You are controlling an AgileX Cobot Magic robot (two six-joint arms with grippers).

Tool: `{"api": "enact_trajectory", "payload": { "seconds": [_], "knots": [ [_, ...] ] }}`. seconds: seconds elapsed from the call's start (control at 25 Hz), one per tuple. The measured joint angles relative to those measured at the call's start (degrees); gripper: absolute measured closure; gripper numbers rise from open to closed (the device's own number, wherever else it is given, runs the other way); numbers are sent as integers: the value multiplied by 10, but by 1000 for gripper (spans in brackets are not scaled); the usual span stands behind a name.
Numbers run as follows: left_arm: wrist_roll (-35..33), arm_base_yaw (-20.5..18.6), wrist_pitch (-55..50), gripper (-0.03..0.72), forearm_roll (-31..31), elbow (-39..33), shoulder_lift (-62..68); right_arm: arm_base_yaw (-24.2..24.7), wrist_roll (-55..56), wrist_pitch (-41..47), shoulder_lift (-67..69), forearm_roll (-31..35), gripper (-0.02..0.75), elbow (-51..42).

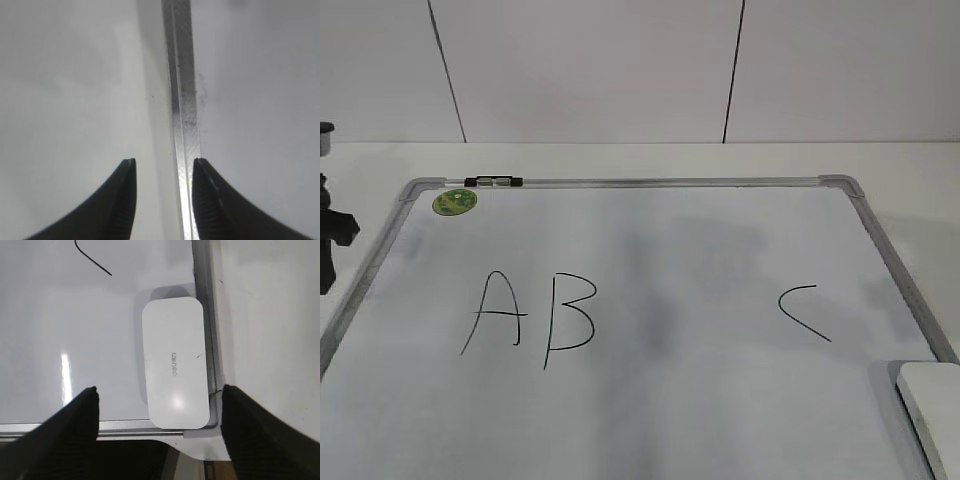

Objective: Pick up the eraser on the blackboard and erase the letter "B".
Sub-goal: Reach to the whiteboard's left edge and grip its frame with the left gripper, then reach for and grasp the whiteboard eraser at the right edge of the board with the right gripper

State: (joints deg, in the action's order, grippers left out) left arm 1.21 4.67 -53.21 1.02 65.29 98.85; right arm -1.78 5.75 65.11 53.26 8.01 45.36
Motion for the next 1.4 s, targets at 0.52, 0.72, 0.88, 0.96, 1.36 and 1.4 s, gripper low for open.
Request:
{"api": "enact_trajectory", "payload": {
  "seconds": [0.52, 0.72, 0.88, 0.96, 1.36, 1.4],
  "knots": [
    [0, 0, 51, 435, 1, 3, 89, 0, 0, 8, 0, 0, 154, 0],
    [0, 0, 67, 442, 1, 5, 91, 0, 0, 11, 0, 0, 154, 0],
    [0, 0, 72, 442, 1, 5, 91, 0, 0, 12, 0, 0, 154, 0],
    [0, 0, 72, 442, 1, 5, 92, 0, 0, 13, 0, 0, 154, 0],
    [0, 0, 64, 448, -6, 13, 103, 0, 0, 19, 0, 0, 154, 0],
    [0, 0, 64, 459, -10, 13, 103, 0, 0, 22, 0, 0, 154, 0]
  ]
}}
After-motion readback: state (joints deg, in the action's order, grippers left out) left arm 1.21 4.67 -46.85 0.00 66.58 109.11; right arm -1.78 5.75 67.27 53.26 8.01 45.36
